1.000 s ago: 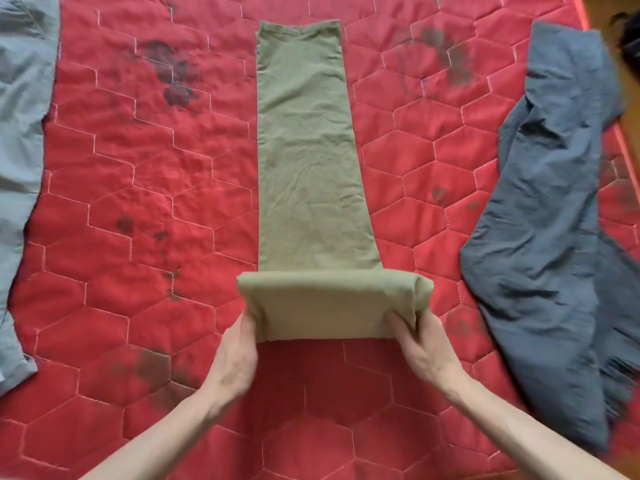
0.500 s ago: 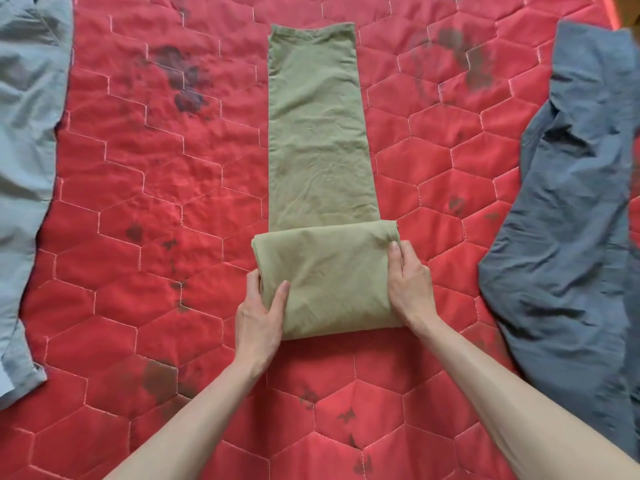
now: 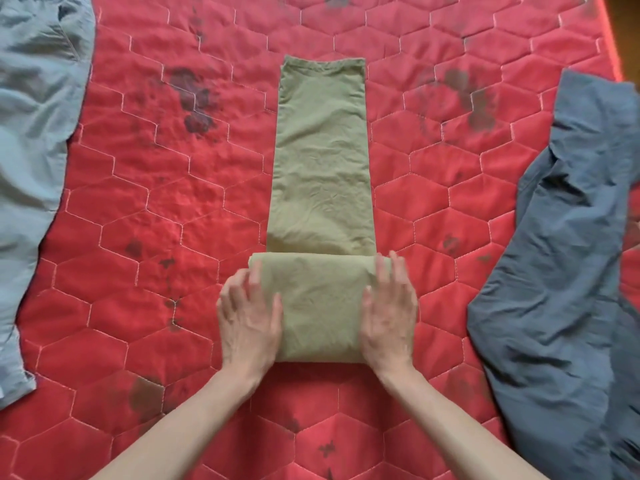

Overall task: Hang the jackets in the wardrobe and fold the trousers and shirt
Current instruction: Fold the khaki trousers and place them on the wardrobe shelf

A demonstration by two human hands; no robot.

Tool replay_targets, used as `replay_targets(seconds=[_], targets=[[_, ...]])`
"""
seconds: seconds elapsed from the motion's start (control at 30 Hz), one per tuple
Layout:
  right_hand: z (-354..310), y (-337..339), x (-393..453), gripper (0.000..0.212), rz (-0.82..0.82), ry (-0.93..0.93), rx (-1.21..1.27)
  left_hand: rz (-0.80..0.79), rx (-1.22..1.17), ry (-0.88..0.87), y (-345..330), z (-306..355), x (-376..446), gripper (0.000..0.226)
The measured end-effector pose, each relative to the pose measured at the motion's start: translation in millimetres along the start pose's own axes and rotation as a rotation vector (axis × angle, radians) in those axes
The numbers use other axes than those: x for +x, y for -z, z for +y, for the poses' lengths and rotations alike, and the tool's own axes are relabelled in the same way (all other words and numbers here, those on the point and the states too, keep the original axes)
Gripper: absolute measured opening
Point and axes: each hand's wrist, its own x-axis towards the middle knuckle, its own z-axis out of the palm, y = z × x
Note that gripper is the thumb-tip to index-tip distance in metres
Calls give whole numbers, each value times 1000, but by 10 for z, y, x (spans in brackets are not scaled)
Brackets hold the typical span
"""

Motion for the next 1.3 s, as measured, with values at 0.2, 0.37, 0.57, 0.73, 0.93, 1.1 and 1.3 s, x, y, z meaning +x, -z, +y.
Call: replay_targets(seconds=[0.2, 0.37, 0.57, 0.73, 0.93, 1.1, 1.3], targets=[[59, -188, 6, 62, -232, 302, -214, -191, 102, -489, -233, 18, 215, 66], [167, -398, -64, 71, -255, 237, -307, -245, 107, -480, -470, -66, 244, 73], [194, -340, -37, 71, -255, 294, -260, -293, 94, -564, -429, -123, 279, 78], [625, 71, 106, 66, -454, 638, -175, -414, 151, -1039, -120, -669, 409, 83], [1005, 461, 544, 88, -528, 955, -466, -490, 381, -1334, 132, -989, 878, 102], [949, 328, 680, 83, -553, 963, -463, -483, 344, -1172, 81, -716, 947, 93], [919, 428, 708, 73, -708, 912, -217, -645, 116, -1049, 278, -626, 788, 88]])
